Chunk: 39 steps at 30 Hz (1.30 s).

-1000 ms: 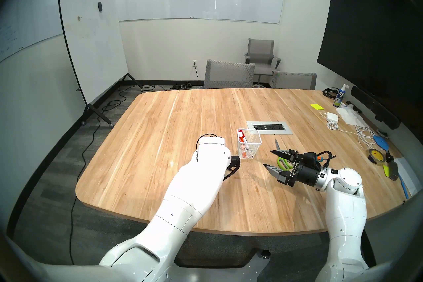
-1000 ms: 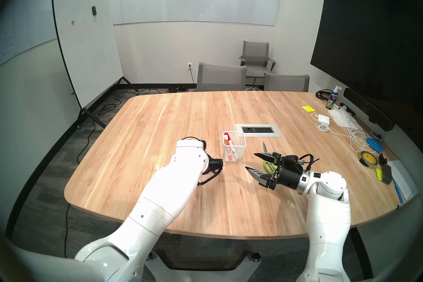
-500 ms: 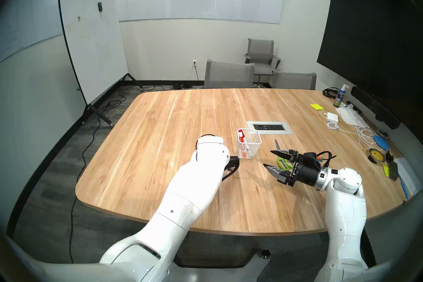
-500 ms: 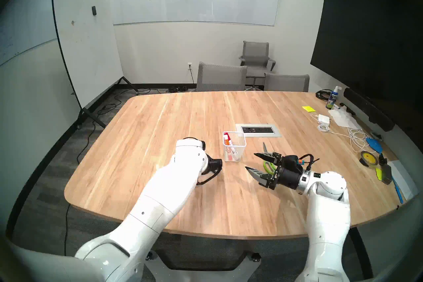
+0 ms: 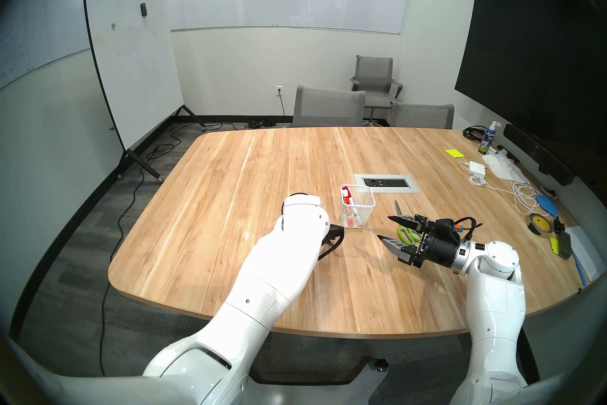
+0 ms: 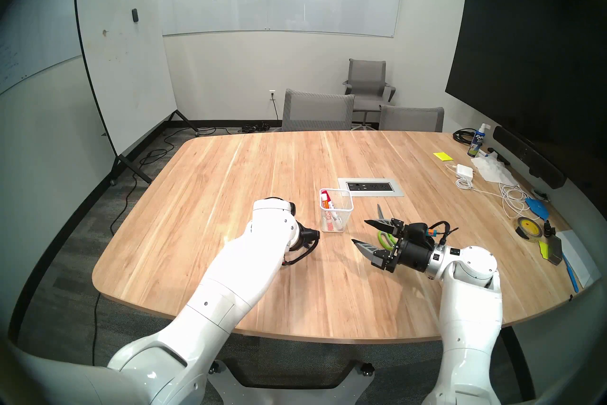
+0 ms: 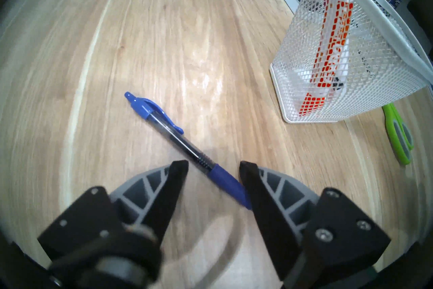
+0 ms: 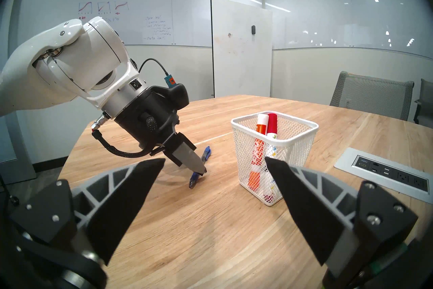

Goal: Place the pen, the marker, and the scissors into the pen holder

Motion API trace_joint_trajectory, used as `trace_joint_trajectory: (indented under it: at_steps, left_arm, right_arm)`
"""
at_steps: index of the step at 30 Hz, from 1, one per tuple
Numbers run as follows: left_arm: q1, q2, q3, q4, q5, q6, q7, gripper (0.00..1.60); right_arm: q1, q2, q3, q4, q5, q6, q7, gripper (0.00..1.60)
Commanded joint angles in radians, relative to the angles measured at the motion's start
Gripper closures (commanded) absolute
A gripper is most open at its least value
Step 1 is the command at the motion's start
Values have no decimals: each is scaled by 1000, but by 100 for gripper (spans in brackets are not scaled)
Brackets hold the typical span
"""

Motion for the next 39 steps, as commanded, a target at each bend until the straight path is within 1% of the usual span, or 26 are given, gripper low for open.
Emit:
trace_joint_trajectory:
  at_steps: [1, 4, 13, 22, 30, 31, 32, 33, 38, 39]
  left_arm:
    - [-13, -13, 3, -8, -1, 0, 2, 55]
    - [-14, -17, 2, -7, -5, 11, 9, 51]
    - [-15, -25, -3, -1, -16, 27, 29, 50]
    - [-19, -30, -6, 5, -29, 29, 54, 53]
    - [-19, -29, -4, 7, -41, 29, 66, 61]
    - [-19, -30, -5, 7, -43, 29, 68, 63]
    - [-19, -29, -5, 7, -45, 29, 70, 81]
    - [-20, -29, -5, 6, -47, 29, 71, 87]
    - [-22, -28, -5, 4, -57, 29, 75, 146]
    - [-22, -28, -5, 4, -59, 29, 76, 148]
  right_arm:
    - [15, 0, -2, -17, 3, 2, 0, 0]
    - [16, -2, 0, -17, 1, 2, 1, 0]
    - [18, -5, 4, -17, -3, 2, 5, 0]
    - [20, -9, 9, -17, -8, 2, 8, 0]
    - [21, -12, 12, -17, -12, 2, 11, 0]
    - [21, -12, 12, -17, -12, 2, 11, 0]
    - [21, -12, 13, -17, -13, 2, 11, 0]
    - [22, -13, 13, -17, -13, 2, 11, 0]
    - [22, -14, 15, -17, -15, 1, 11, 0]
    - [22, -14, 15, -17, -16, 1, 11, 0]
